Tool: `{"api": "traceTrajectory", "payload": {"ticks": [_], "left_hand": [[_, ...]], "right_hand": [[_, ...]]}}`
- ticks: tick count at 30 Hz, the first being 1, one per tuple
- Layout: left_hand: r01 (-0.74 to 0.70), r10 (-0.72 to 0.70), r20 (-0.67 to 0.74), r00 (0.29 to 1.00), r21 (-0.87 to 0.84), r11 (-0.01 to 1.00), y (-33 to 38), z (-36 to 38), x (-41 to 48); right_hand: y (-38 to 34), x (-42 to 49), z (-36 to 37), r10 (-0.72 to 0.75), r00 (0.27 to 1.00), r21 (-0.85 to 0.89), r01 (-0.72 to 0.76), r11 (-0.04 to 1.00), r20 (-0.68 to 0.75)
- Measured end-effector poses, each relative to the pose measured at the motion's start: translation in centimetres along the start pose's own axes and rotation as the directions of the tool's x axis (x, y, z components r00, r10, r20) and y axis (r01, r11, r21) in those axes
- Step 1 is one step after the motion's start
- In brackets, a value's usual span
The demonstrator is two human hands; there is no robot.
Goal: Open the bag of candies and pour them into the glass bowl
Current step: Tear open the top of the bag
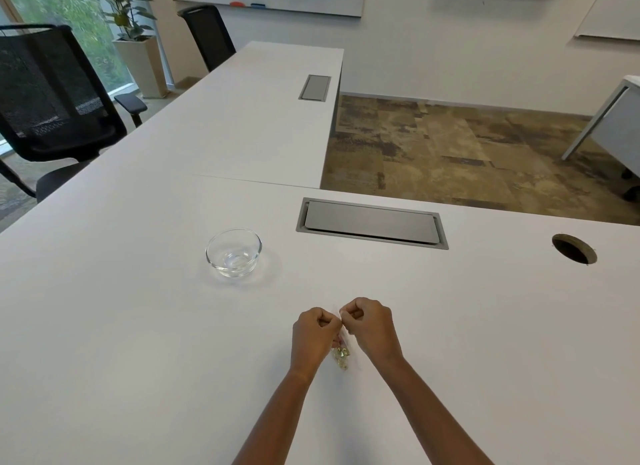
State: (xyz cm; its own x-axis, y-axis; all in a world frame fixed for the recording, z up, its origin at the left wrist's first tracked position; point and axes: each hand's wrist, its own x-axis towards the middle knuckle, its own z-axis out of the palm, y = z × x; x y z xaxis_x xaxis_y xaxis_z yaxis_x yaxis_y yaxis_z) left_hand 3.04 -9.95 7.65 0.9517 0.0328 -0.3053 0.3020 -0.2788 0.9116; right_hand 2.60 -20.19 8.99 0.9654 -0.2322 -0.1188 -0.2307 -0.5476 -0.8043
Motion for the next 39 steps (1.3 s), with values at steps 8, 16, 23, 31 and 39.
{"api": "traceTrajectory", "payload": {"ticks": [8,16,23,31,39], "left_hand": [[-0.004,0.009,-0.052,0.999,0.095,0.995,1.3,0.0,-0.3],[-0.007,0.017,-0.098,0.995,0.105,0.994,1.4,0.2,-0.6],[-0.030,0.035,-0.091,0.995,0.051,0.998,2.1,0.0,-0.5],[0.120,-0.120,0.009,0.993,-0.146,0.982,0.8,0.4,-0.9],[0.000,0.008,-0.122,0.992,0.061,0.998,1.0,0.0,-0.8]], "right_hand": [[-0.2,0.0,0.1,-0.076,0.997,-0.131,0.075,0.989,-0.008],[-0.3,-0.1,-0.3,-0.108,0.994,-0.158,0.102,0.982,-0.030],[0.4,-1.2,-0.1,0.018,0.999,-0.078,-0.015,0.997,0.036],[0.1,-1.0,0.0,0.070,0.998,0.079,-0.070,0.994,0.000],[0.6,-0.9,-0.7,0.215,0.975,0.218,-0.198,0.956,-0.056]]}}
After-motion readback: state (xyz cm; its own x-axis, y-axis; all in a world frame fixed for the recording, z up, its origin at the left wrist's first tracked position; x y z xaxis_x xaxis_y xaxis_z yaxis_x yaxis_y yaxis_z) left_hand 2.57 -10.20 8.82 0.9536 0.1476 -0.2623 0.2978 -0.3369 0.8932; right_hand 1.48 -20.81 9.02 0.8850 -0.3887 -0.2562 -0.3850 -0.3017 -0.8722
